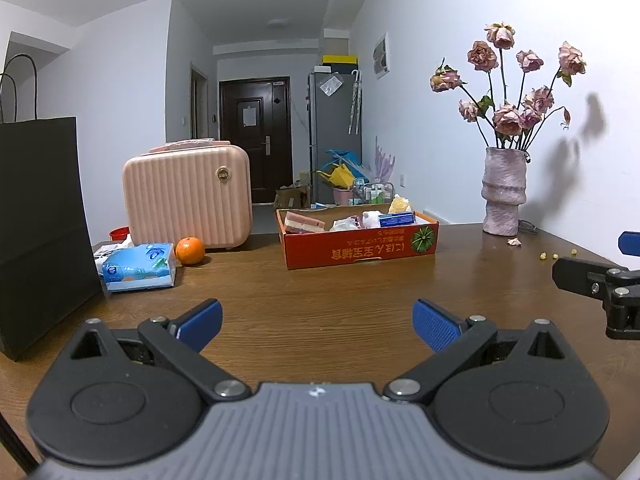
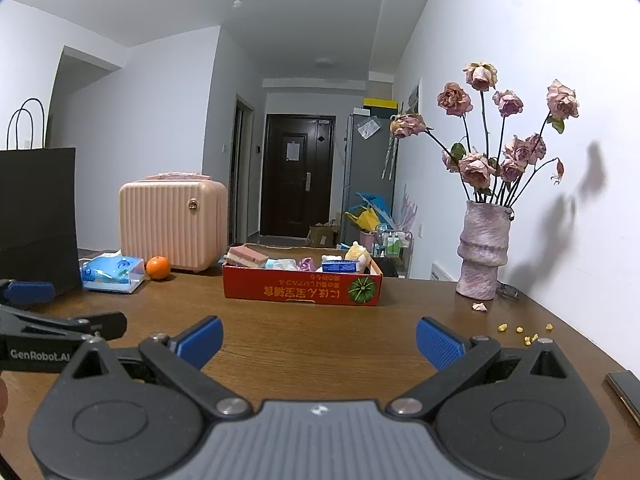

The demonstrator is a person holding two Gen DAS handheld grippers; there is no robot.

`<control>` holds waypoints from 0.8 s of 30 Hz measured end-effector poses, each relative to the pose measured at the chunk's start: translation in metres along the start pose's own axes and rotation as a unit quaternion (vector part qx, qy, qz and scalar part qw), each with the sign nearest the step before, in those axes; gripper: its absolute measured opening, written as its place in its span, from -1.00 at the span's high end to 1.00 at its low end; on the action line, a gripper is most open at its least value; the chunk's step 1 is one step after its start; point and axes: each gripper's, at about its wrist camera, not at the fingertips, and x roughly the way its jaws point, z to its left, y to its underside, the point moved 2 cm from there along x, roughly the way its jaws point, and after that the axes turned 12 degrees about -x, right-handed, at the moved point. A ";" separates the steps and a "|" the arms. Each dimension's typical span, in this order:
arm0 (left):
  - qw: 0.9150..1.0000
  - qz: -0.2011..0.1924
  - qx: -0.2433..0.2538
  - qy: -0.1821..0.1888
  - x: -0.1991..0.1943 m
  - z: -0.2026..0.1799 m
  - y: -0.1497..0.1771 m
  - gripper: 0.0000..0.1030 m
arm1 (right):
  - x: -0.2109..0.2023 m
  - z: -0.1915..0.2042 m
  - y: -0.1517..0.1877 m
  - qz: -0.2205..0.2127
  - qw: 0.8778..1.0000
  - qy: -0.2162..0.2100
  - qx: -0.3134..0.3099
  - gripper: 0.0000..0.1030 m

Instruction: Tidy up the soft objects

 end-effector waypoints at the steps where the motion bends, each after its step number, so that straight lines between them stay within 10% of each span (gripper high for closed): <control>1: 1.000 0.000 0.000 0.000 0.000 0.000 0.000 -1.00 | 0.000 0.000 0.000 -0.001 1.000 0.000 0.000 -1.00; 24: 1.000 -0.002 0.002 0.000 -0.001 -0.002 0.001 -1.00 | -0.004 -0.003 -0.001 -0.004 1.000 0.003 0.001 -1.00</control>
